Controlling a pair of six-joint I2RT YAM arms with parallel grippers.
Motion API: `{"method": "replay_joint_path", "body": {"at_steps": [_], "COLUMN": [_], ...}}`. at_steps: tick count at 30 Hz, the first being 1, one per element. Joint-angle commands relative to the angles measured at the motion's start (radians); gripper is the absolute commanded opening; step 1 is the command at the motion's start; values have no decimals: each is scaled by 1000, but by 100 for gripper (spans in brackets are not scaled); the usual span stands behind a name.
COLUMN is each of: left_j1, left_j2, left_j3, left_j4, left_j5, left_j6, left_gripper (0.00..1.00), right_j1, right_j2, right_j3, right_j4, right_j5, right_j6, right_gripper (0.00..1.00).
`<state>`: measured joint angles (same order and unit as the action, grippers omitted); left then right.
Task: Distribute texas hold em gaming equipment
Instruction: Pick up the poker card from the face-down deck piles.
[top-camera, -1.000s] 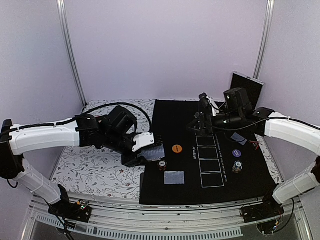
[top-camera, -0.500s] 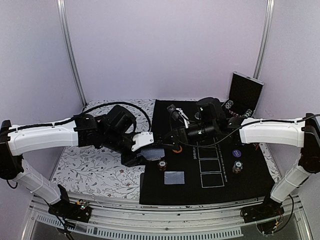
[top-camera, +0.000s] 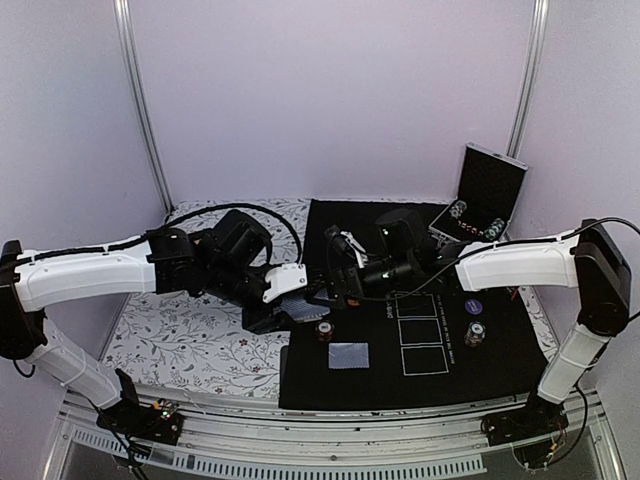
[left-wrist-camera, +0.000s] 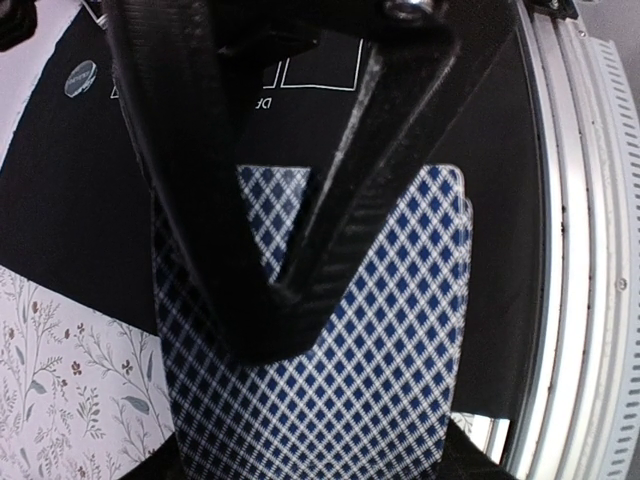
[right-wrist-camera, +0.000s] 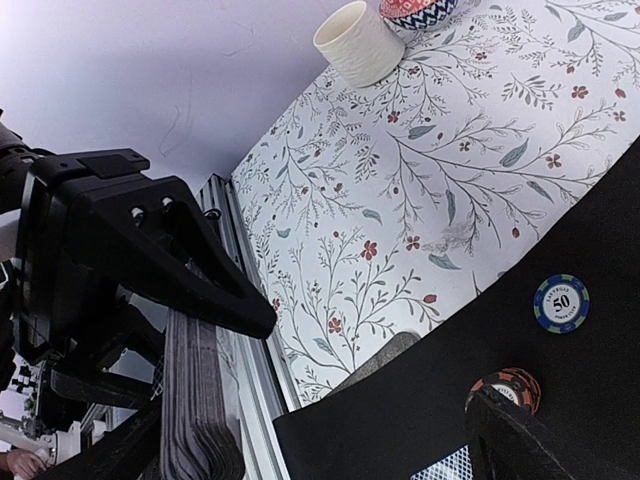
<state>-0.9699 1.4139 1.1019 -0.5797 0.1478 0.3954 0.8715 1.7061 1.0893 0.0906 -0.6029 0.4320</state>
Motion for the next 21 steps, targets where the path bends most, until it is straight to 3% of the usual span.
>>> {"method": "replay_joint_path", "body": {"at_steps": [1, 5, 21], "left_j1": [13, 13, 13], "left_j2": [-25, -21, -25], "left_j3": [2, 3, -2], "left_j4": [30, 30, 35], "left_j5": [-2, -12, -21], "left_j6": [-1, -1, 3], "left_gripper": [56, 55, 55], "right_j1": [8, 7, 8], "right_j2": [-34, -64, -134], "right_j3": [-11, -24, -16], "right_j4": [15, -23, -124], "right_j5": [17, 53, 70], "right_j6": [8, 1, -6], "right_gripper": [97, 92, 52]}}
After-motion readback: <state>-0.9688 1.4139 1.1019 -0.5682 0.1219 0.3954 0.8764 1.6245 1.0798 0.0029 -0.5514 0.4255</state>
